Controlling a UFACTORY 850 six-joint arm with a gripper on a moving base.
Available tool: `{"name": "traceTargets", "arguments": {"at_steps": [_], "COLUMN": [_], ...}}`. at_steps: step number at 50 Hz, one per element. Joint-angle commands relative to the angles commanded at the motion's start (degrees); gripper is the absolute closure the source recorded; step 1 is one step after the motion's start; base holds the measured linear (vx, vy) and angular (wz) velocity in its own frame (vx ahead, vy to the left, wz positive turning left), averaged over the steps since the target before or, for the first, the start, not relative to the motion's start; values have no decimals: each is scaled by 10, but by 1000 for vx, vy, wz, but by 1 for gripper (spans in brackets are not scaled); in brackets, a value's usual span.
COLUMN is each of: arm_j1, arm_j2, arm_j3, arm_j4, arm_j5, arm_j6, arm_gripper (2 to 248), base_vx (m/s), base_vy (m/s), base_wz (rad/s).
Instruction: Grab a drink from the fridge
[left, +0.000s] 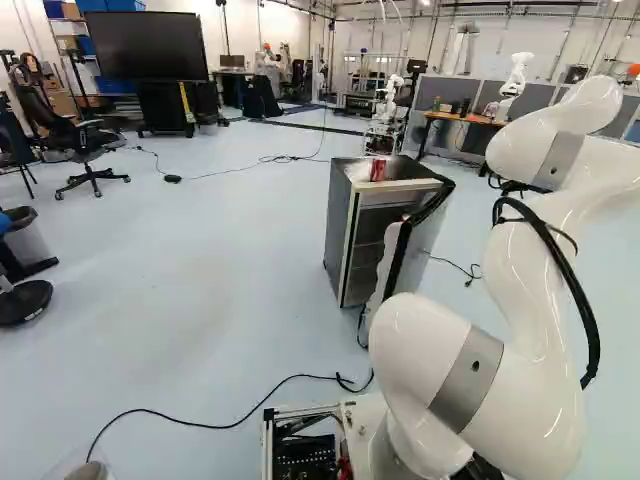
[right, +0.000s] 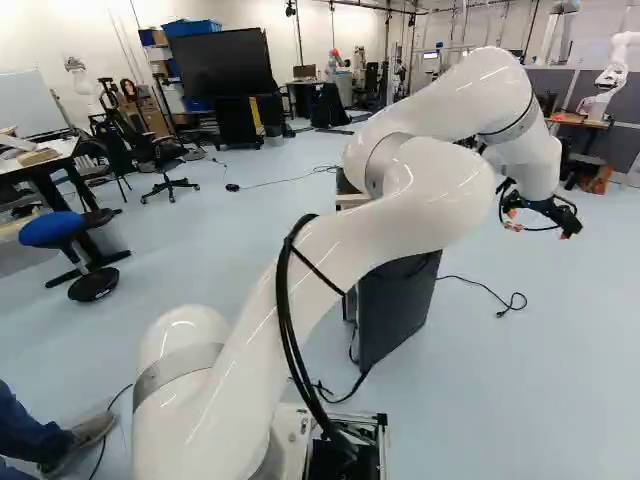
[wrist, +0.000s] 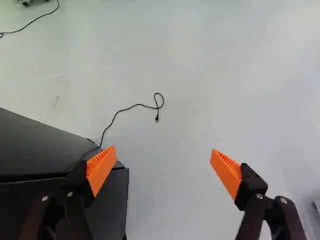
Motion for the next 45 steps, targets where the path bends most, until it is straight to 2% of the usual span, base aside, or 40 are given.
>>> {"name": "traceTargets", "arguments": {"at_steps": [28, 45], "arm_j1": [-5, -5], "arm_j2": [91, 145], "arm_j3": [134, 211], "arm_j4": [-86, -120], "arm_j5": [106, 129], "arm_j6": [0, 0], "arm_gripper": [3, 3], "base_vx": [0, 0], "base_vy": [0, 0], "base_wz": [0, 0]}}
